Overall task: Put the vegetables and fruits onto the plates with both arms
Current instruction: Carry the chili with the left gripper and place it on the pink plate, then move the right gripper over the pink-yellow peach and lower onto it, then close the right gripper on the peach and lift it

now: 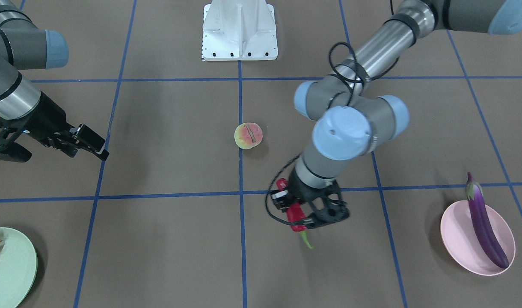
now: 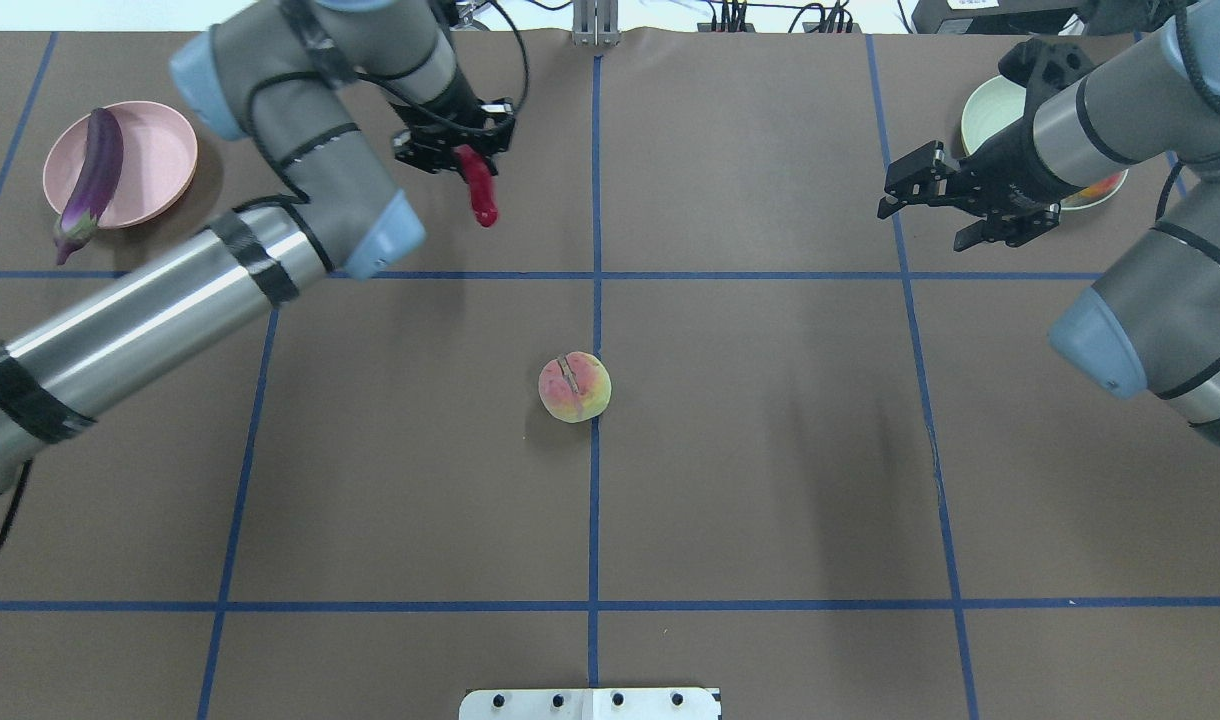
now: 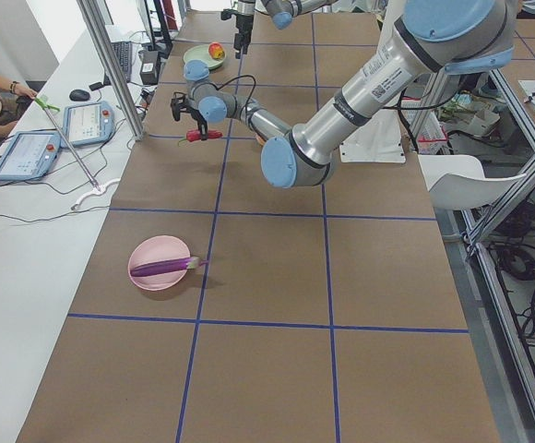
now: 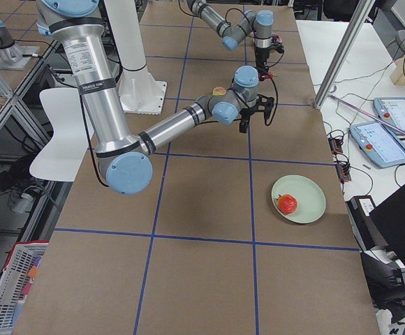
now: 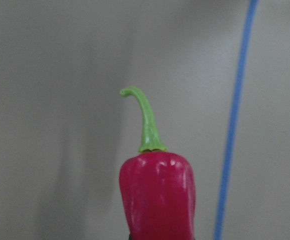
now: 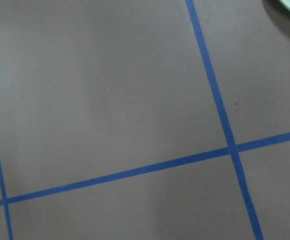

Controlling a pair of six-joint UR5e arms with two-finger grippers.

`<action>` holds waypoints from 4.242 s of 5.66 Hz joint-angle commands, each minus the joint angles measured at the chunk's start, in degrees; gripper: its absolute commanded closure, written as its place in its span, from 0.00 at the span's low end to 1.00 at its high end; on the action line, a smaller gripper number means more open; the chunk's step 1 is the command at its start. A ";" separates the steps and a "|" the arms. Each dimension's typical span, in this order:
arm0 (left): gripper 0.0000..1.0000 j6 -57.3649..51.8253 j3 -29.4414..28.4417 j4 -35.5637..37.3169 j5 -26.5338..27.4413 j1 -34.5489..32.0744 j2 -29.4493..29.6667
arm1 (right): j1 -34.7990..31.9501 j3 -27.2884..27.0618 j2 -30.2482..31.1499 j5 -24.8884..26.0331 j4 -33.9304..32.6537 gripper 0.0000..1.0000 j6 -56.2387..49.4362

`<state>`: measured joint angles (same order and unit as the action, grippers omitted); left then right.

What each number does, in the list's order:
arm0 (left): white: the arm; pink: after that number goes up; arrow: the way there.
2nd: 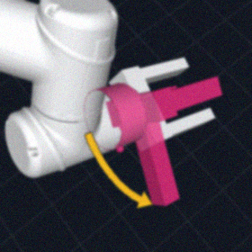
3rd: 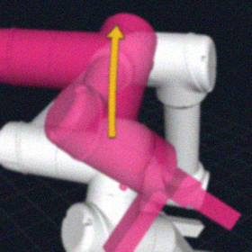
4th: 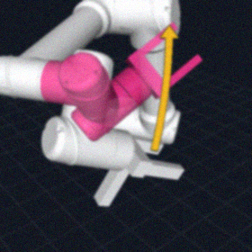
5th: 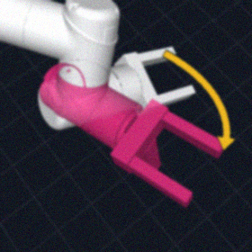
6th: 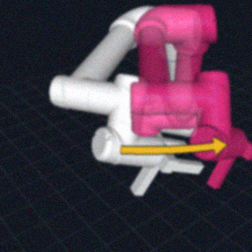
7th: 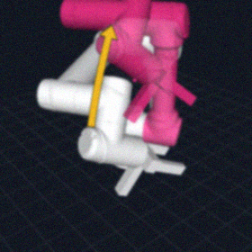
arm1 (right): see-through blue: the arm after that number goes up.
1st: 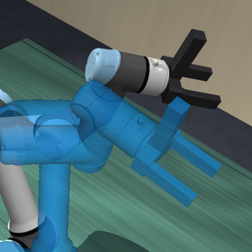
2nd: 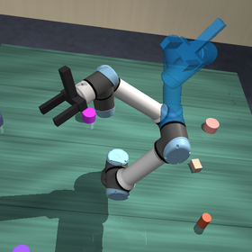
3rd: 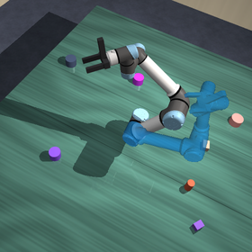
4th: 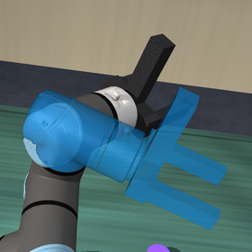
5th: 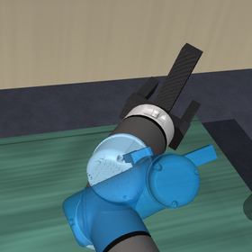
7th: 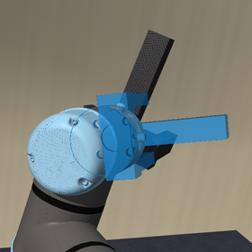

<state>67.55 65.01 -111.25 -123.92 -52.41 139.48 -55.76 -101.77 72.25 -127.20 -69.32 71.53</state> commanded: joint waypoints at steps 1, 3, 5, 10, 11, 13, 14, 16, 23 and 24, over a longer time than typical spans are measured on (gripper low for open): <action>1.00 -13.08 0.82 0.06 -3.95 -9.25 -9.09 | 1.44 -0.36 -0.27 1.34 0.06 0.00 0.19; 1.00 -25.66 -0.57 1.02 -3.62 -14.72 -15.19 | 2.06 -0.44 -0.27 1.34 0.06 0.00 0.19; 1.00 -30.94 -7.75 2.17 -1.96 -15.71 -14.94 | 3.02 -0.36 -0.36 2.12 0.06 0.00 0.19; 0.00 -30.91 -6.15 2.52 -1.59 -15.27 -14.06 | 13.53 -2.37 -4.91 8.42 -0.38 0.00 15.42; 0.00 -30.73 -3.42 5.14 -1.68 -15.27 -13.89 | 17.32 -2.46 -7.02 11.06 -0.64 0.00 23.57; 0.00 -27.58 -1.56 4.90 -2.46 -15.09 -13.80 | 23.58 -1.77 -15.59 16.97 -14.24 0.00 30.48; 0.00 -26.08 -0.42 5.16 -4.64 -15.09 -13.88 | 25.77 -0.89 -17.65 18.46 -17.83 0.00 33.82; 0.00 -22.47 1.77 4.55 -4.67 -15.00 -14.50 | 26.32 14.48 -30.17 18.83 -18.22 0.01 44.52; 0.00 -17.91 4.51 4.55 -4.58 -13.42 -14.59 | 28.33 19.68 -32.80 20.05 -18.22 0.01 50.37; 0.00 -17.28 4.60 4.55 -4.58 -13.16 -14.59 | 28.60 20.20 -33.14 20.75 -18.22 0.01 50.46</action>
<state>49.52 69.36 -106.70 -128.50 -65.81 124.90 -27.60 -81.92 39.23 -107.08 -87.55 121.83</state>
